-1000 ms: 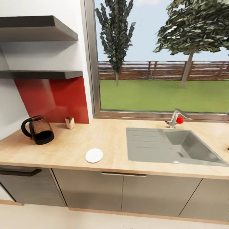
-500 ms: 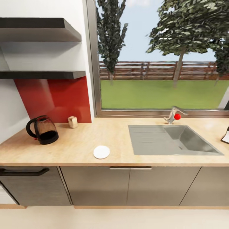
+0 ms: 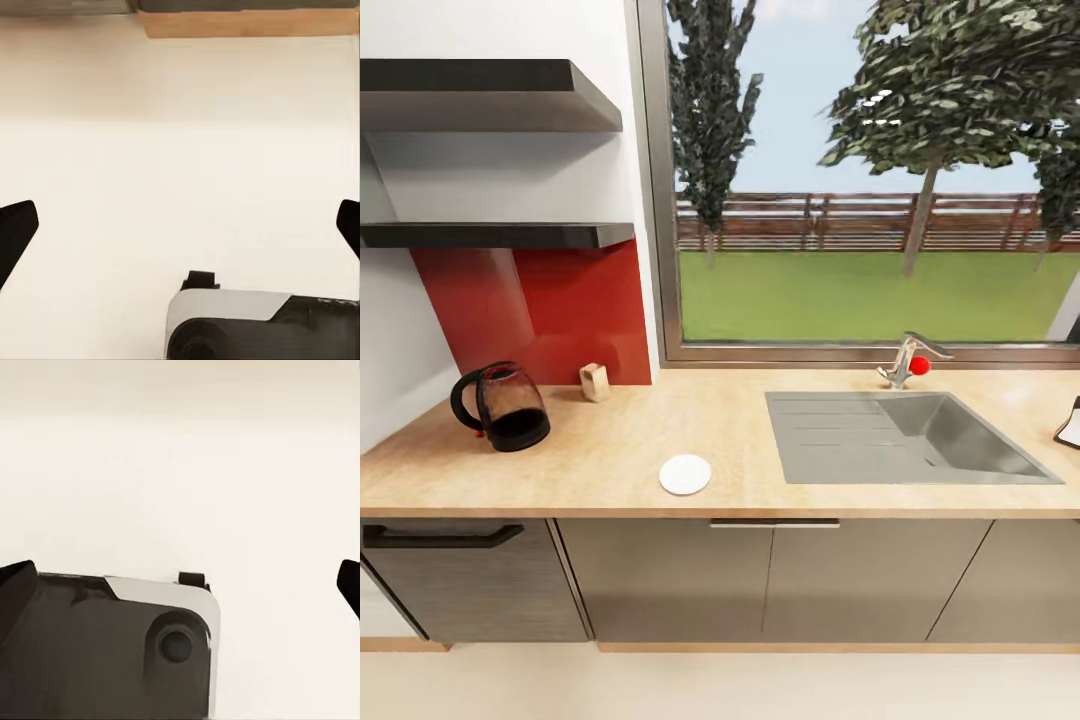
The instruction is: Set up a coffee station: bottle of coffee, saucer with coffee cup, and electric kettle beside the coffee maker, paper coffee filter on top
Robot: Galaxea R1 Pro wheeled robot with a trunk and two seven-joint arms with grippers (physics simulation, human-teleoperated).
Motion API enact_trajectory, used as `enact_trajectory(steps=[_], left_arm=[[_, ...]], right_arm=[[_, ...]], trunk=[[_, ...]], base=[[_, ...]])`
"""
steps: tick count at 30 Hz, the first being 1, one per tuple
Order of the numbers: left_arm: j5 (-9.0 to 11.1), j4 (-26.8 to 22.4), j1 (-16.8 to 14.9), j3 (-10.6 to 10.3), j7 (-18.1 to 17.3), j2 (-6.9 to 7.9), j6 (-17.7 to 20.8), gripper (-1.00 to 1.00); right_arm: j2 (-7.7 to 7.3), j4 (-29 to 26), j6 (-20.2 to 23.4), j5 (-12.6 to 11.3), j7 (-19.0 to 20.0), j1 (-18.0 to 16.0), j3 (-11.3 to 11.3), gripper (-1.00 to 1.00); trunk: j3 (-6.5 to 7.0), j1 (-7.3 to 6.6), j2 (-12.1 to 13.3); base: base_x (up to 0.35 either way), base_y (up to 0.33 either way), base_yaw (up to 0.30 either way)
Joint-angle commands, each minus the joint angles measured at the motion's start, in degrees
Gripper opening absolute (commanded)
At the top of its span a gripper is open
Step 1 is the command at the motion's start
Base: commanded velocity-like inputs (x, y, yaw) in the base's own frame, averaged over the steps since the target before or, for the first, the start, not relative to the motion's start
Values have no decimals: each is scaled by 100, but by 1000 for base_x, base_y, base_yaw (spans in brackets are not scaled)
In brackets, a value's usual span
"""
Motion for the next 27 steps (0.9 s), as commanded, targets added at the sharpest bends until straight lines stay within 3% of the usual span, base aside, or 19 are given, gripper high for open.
enact_trajectory(steps=[1,5,7,9,12,13,14,15,16,17,20,21,22,24,25,27], left_arm=[[48,-256,-3,-36,27,16,-54,100],[21,-1157,5,-25,-257,51,-96,100],[10,-1404,7,-18,-568,65,-98,100],[22,-1675,6,3,-1132,205,-80,100],[102,-2000,-5,16,-2203,644,-49,100],[122,-2048,-7,20,-2383,712,-46,100],[179,-2140,-11,32,-2743,834,-40,100],[391,-2337,-15,147,-3415,1031,-10,100],[608,-2509,-16,340,-3854,1184,72,100],[995,-3025,-25,954,-4751,1602,854,100],[1118,-3598,-69,1755,-5351,1854,1886,100],[1117,-3825,-142,2136,-5551,1911,2364,100],[1109,-4064,-376,2529,-5767,1972,3065,100],[1104,-4211,-915,2703,-5878,2134,3985,100],[1010,-4240,-1454,2698,-5892,2222,4844,100],[860,-4247,-1900,2692,-5895,2243,5386,100]], right_arm=[[76,-195,-21,63,31,-4,-50,100],[337,-936,-21,68,55,-6,-39,100],[432,-1212,-21,71,75,-9,-32,100],[507,-1573,-21,68,108,-11,68,100],[559,-1992,-27,63,200,-12,639,100],[564,-2040,-28,62,212,-14,761,100],[592,-2174,-29,59,234,-18,1149,100],[665,-2322,-29,54,245,-20,1487,100],[753,-2492,-30,51,251,-21,1709,100],[1026,-3081,-5,49,281,-26,1903,100],[1204,-3801,65,43,388,-38,1942,100],[1271,-4161,201,35,461,-43,1948,100],[1328,-4755,649,25,528,-46,1953,100],[1328,-5697,1467,15,573,-73,1956,100],[1328,-6185,1982,-7,578,-335,1956,100],[1328,-6318,2418,-327,575,-752,1951,100]], trunk=[[-11,2,-9],[-11,2,-9],[-11,2,-9],[-11,2,-9],[-11,2,-9],[-11,2,-9],[-11,2,-9],[-11,2,-9],[-11,2,-9],[-11,2,-9],[-11,2,-9],[-11,2,-9],[-11,2,-9],[-11,2,-9],[-11,2,-9],[-11,2,-9]], base=[[0,0,0],[0,0,0],[0,0,0],[0,0,0],[0,0,0],[0,0,0],[0,0,0],[0,0,0],[0,0,0],[0,0,0],[0,0,0],[0,0,0],[0,0,0],[0,0,0],[0,0,0],[0,0,0]])
